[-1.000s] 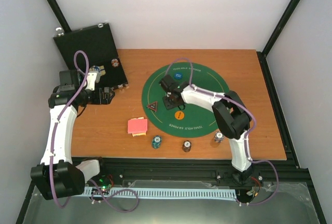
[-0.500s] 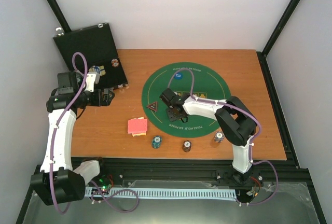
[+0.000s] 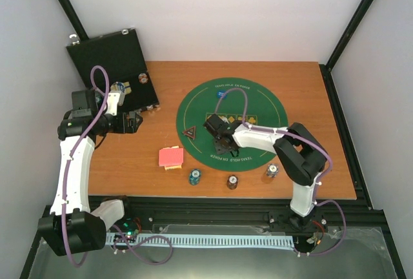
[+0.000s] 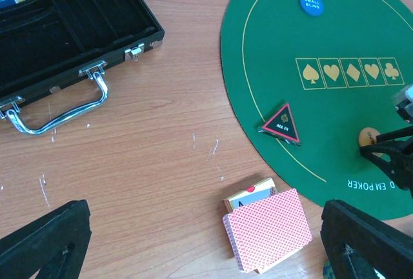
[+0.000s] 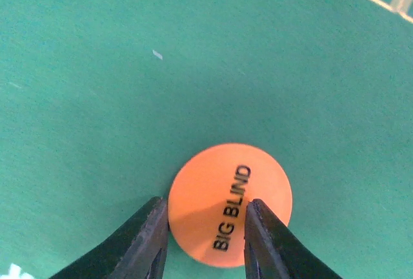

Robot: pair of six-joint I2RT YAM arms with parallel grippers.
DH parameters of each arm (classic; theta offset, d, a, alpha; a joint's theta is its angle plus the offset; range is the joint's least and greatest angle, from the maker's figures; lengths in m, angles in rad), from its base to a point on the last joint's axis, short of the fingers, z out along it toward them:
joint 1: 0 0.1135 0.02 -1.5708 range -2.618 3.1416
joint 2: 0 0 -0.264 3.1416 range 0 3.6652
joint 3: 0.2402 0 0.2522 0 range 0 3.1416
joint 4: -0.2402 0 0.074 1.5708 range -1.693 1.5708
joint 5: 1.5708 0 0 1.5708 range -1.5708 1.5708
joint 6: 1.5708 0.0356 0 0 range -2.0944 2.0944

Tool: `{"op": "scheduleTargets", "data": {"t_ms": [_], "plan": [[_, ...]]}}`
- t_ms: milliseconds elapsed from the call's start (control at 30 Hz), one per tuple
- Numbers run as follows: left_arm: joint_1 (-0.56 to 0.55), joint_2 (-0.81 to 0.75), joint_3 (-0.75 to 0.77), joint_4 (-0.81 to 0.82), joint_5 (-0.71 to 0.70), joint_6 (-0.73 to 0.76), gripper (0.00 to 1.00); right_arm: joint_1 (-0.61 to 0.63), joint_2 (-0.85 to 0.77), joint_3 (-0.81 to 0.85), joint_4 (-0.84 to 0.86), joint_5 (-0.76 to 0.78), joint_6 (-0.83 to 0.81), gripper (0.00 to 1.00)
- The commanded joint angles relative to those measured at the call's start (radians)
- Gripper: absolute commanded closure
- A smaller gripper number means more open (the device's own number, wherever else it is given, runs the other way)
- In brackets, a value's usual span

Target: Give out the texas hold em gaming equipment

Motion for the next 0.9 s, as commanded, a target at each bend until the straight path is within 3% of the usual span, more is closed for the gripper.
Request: {"op": "scheduleTargets", "data": {"t_ms": [0, 333, 433, 600, 867], "plan": [[0.007, -0.013, 0.045, -0.019, 0.006, 0.022, 0.0, -0.047, -0.082, -0.098, -0.051, 0.038, 0.036, 0.72], [0.006, -0.014, 0.04, -0.019, -0.009, 0.042, 0.0, -0.258, -0.296, -0.29, -0.039, -0.017, 0.072, 0.76], [0.006, -0.013, 0.041, -0.021, -0.006, 0.046, 0.0, -0.272, -0.335, -0.303, -0.042, -0.038, 0.06, 0.76], [0.007, -0.014, 0.041, -0.024, 0.0, 0.047, 0.0, -0.241, -0.32, -0.197, -0.074, -0.061, 0.01, 0.71], [0.007, -0.017, 0.043, -0.026, -0.002, 0.046, 0.0, -0.156, -0.127, 0.038, -0.099, -0.139, -0.046, 0.64]]}}
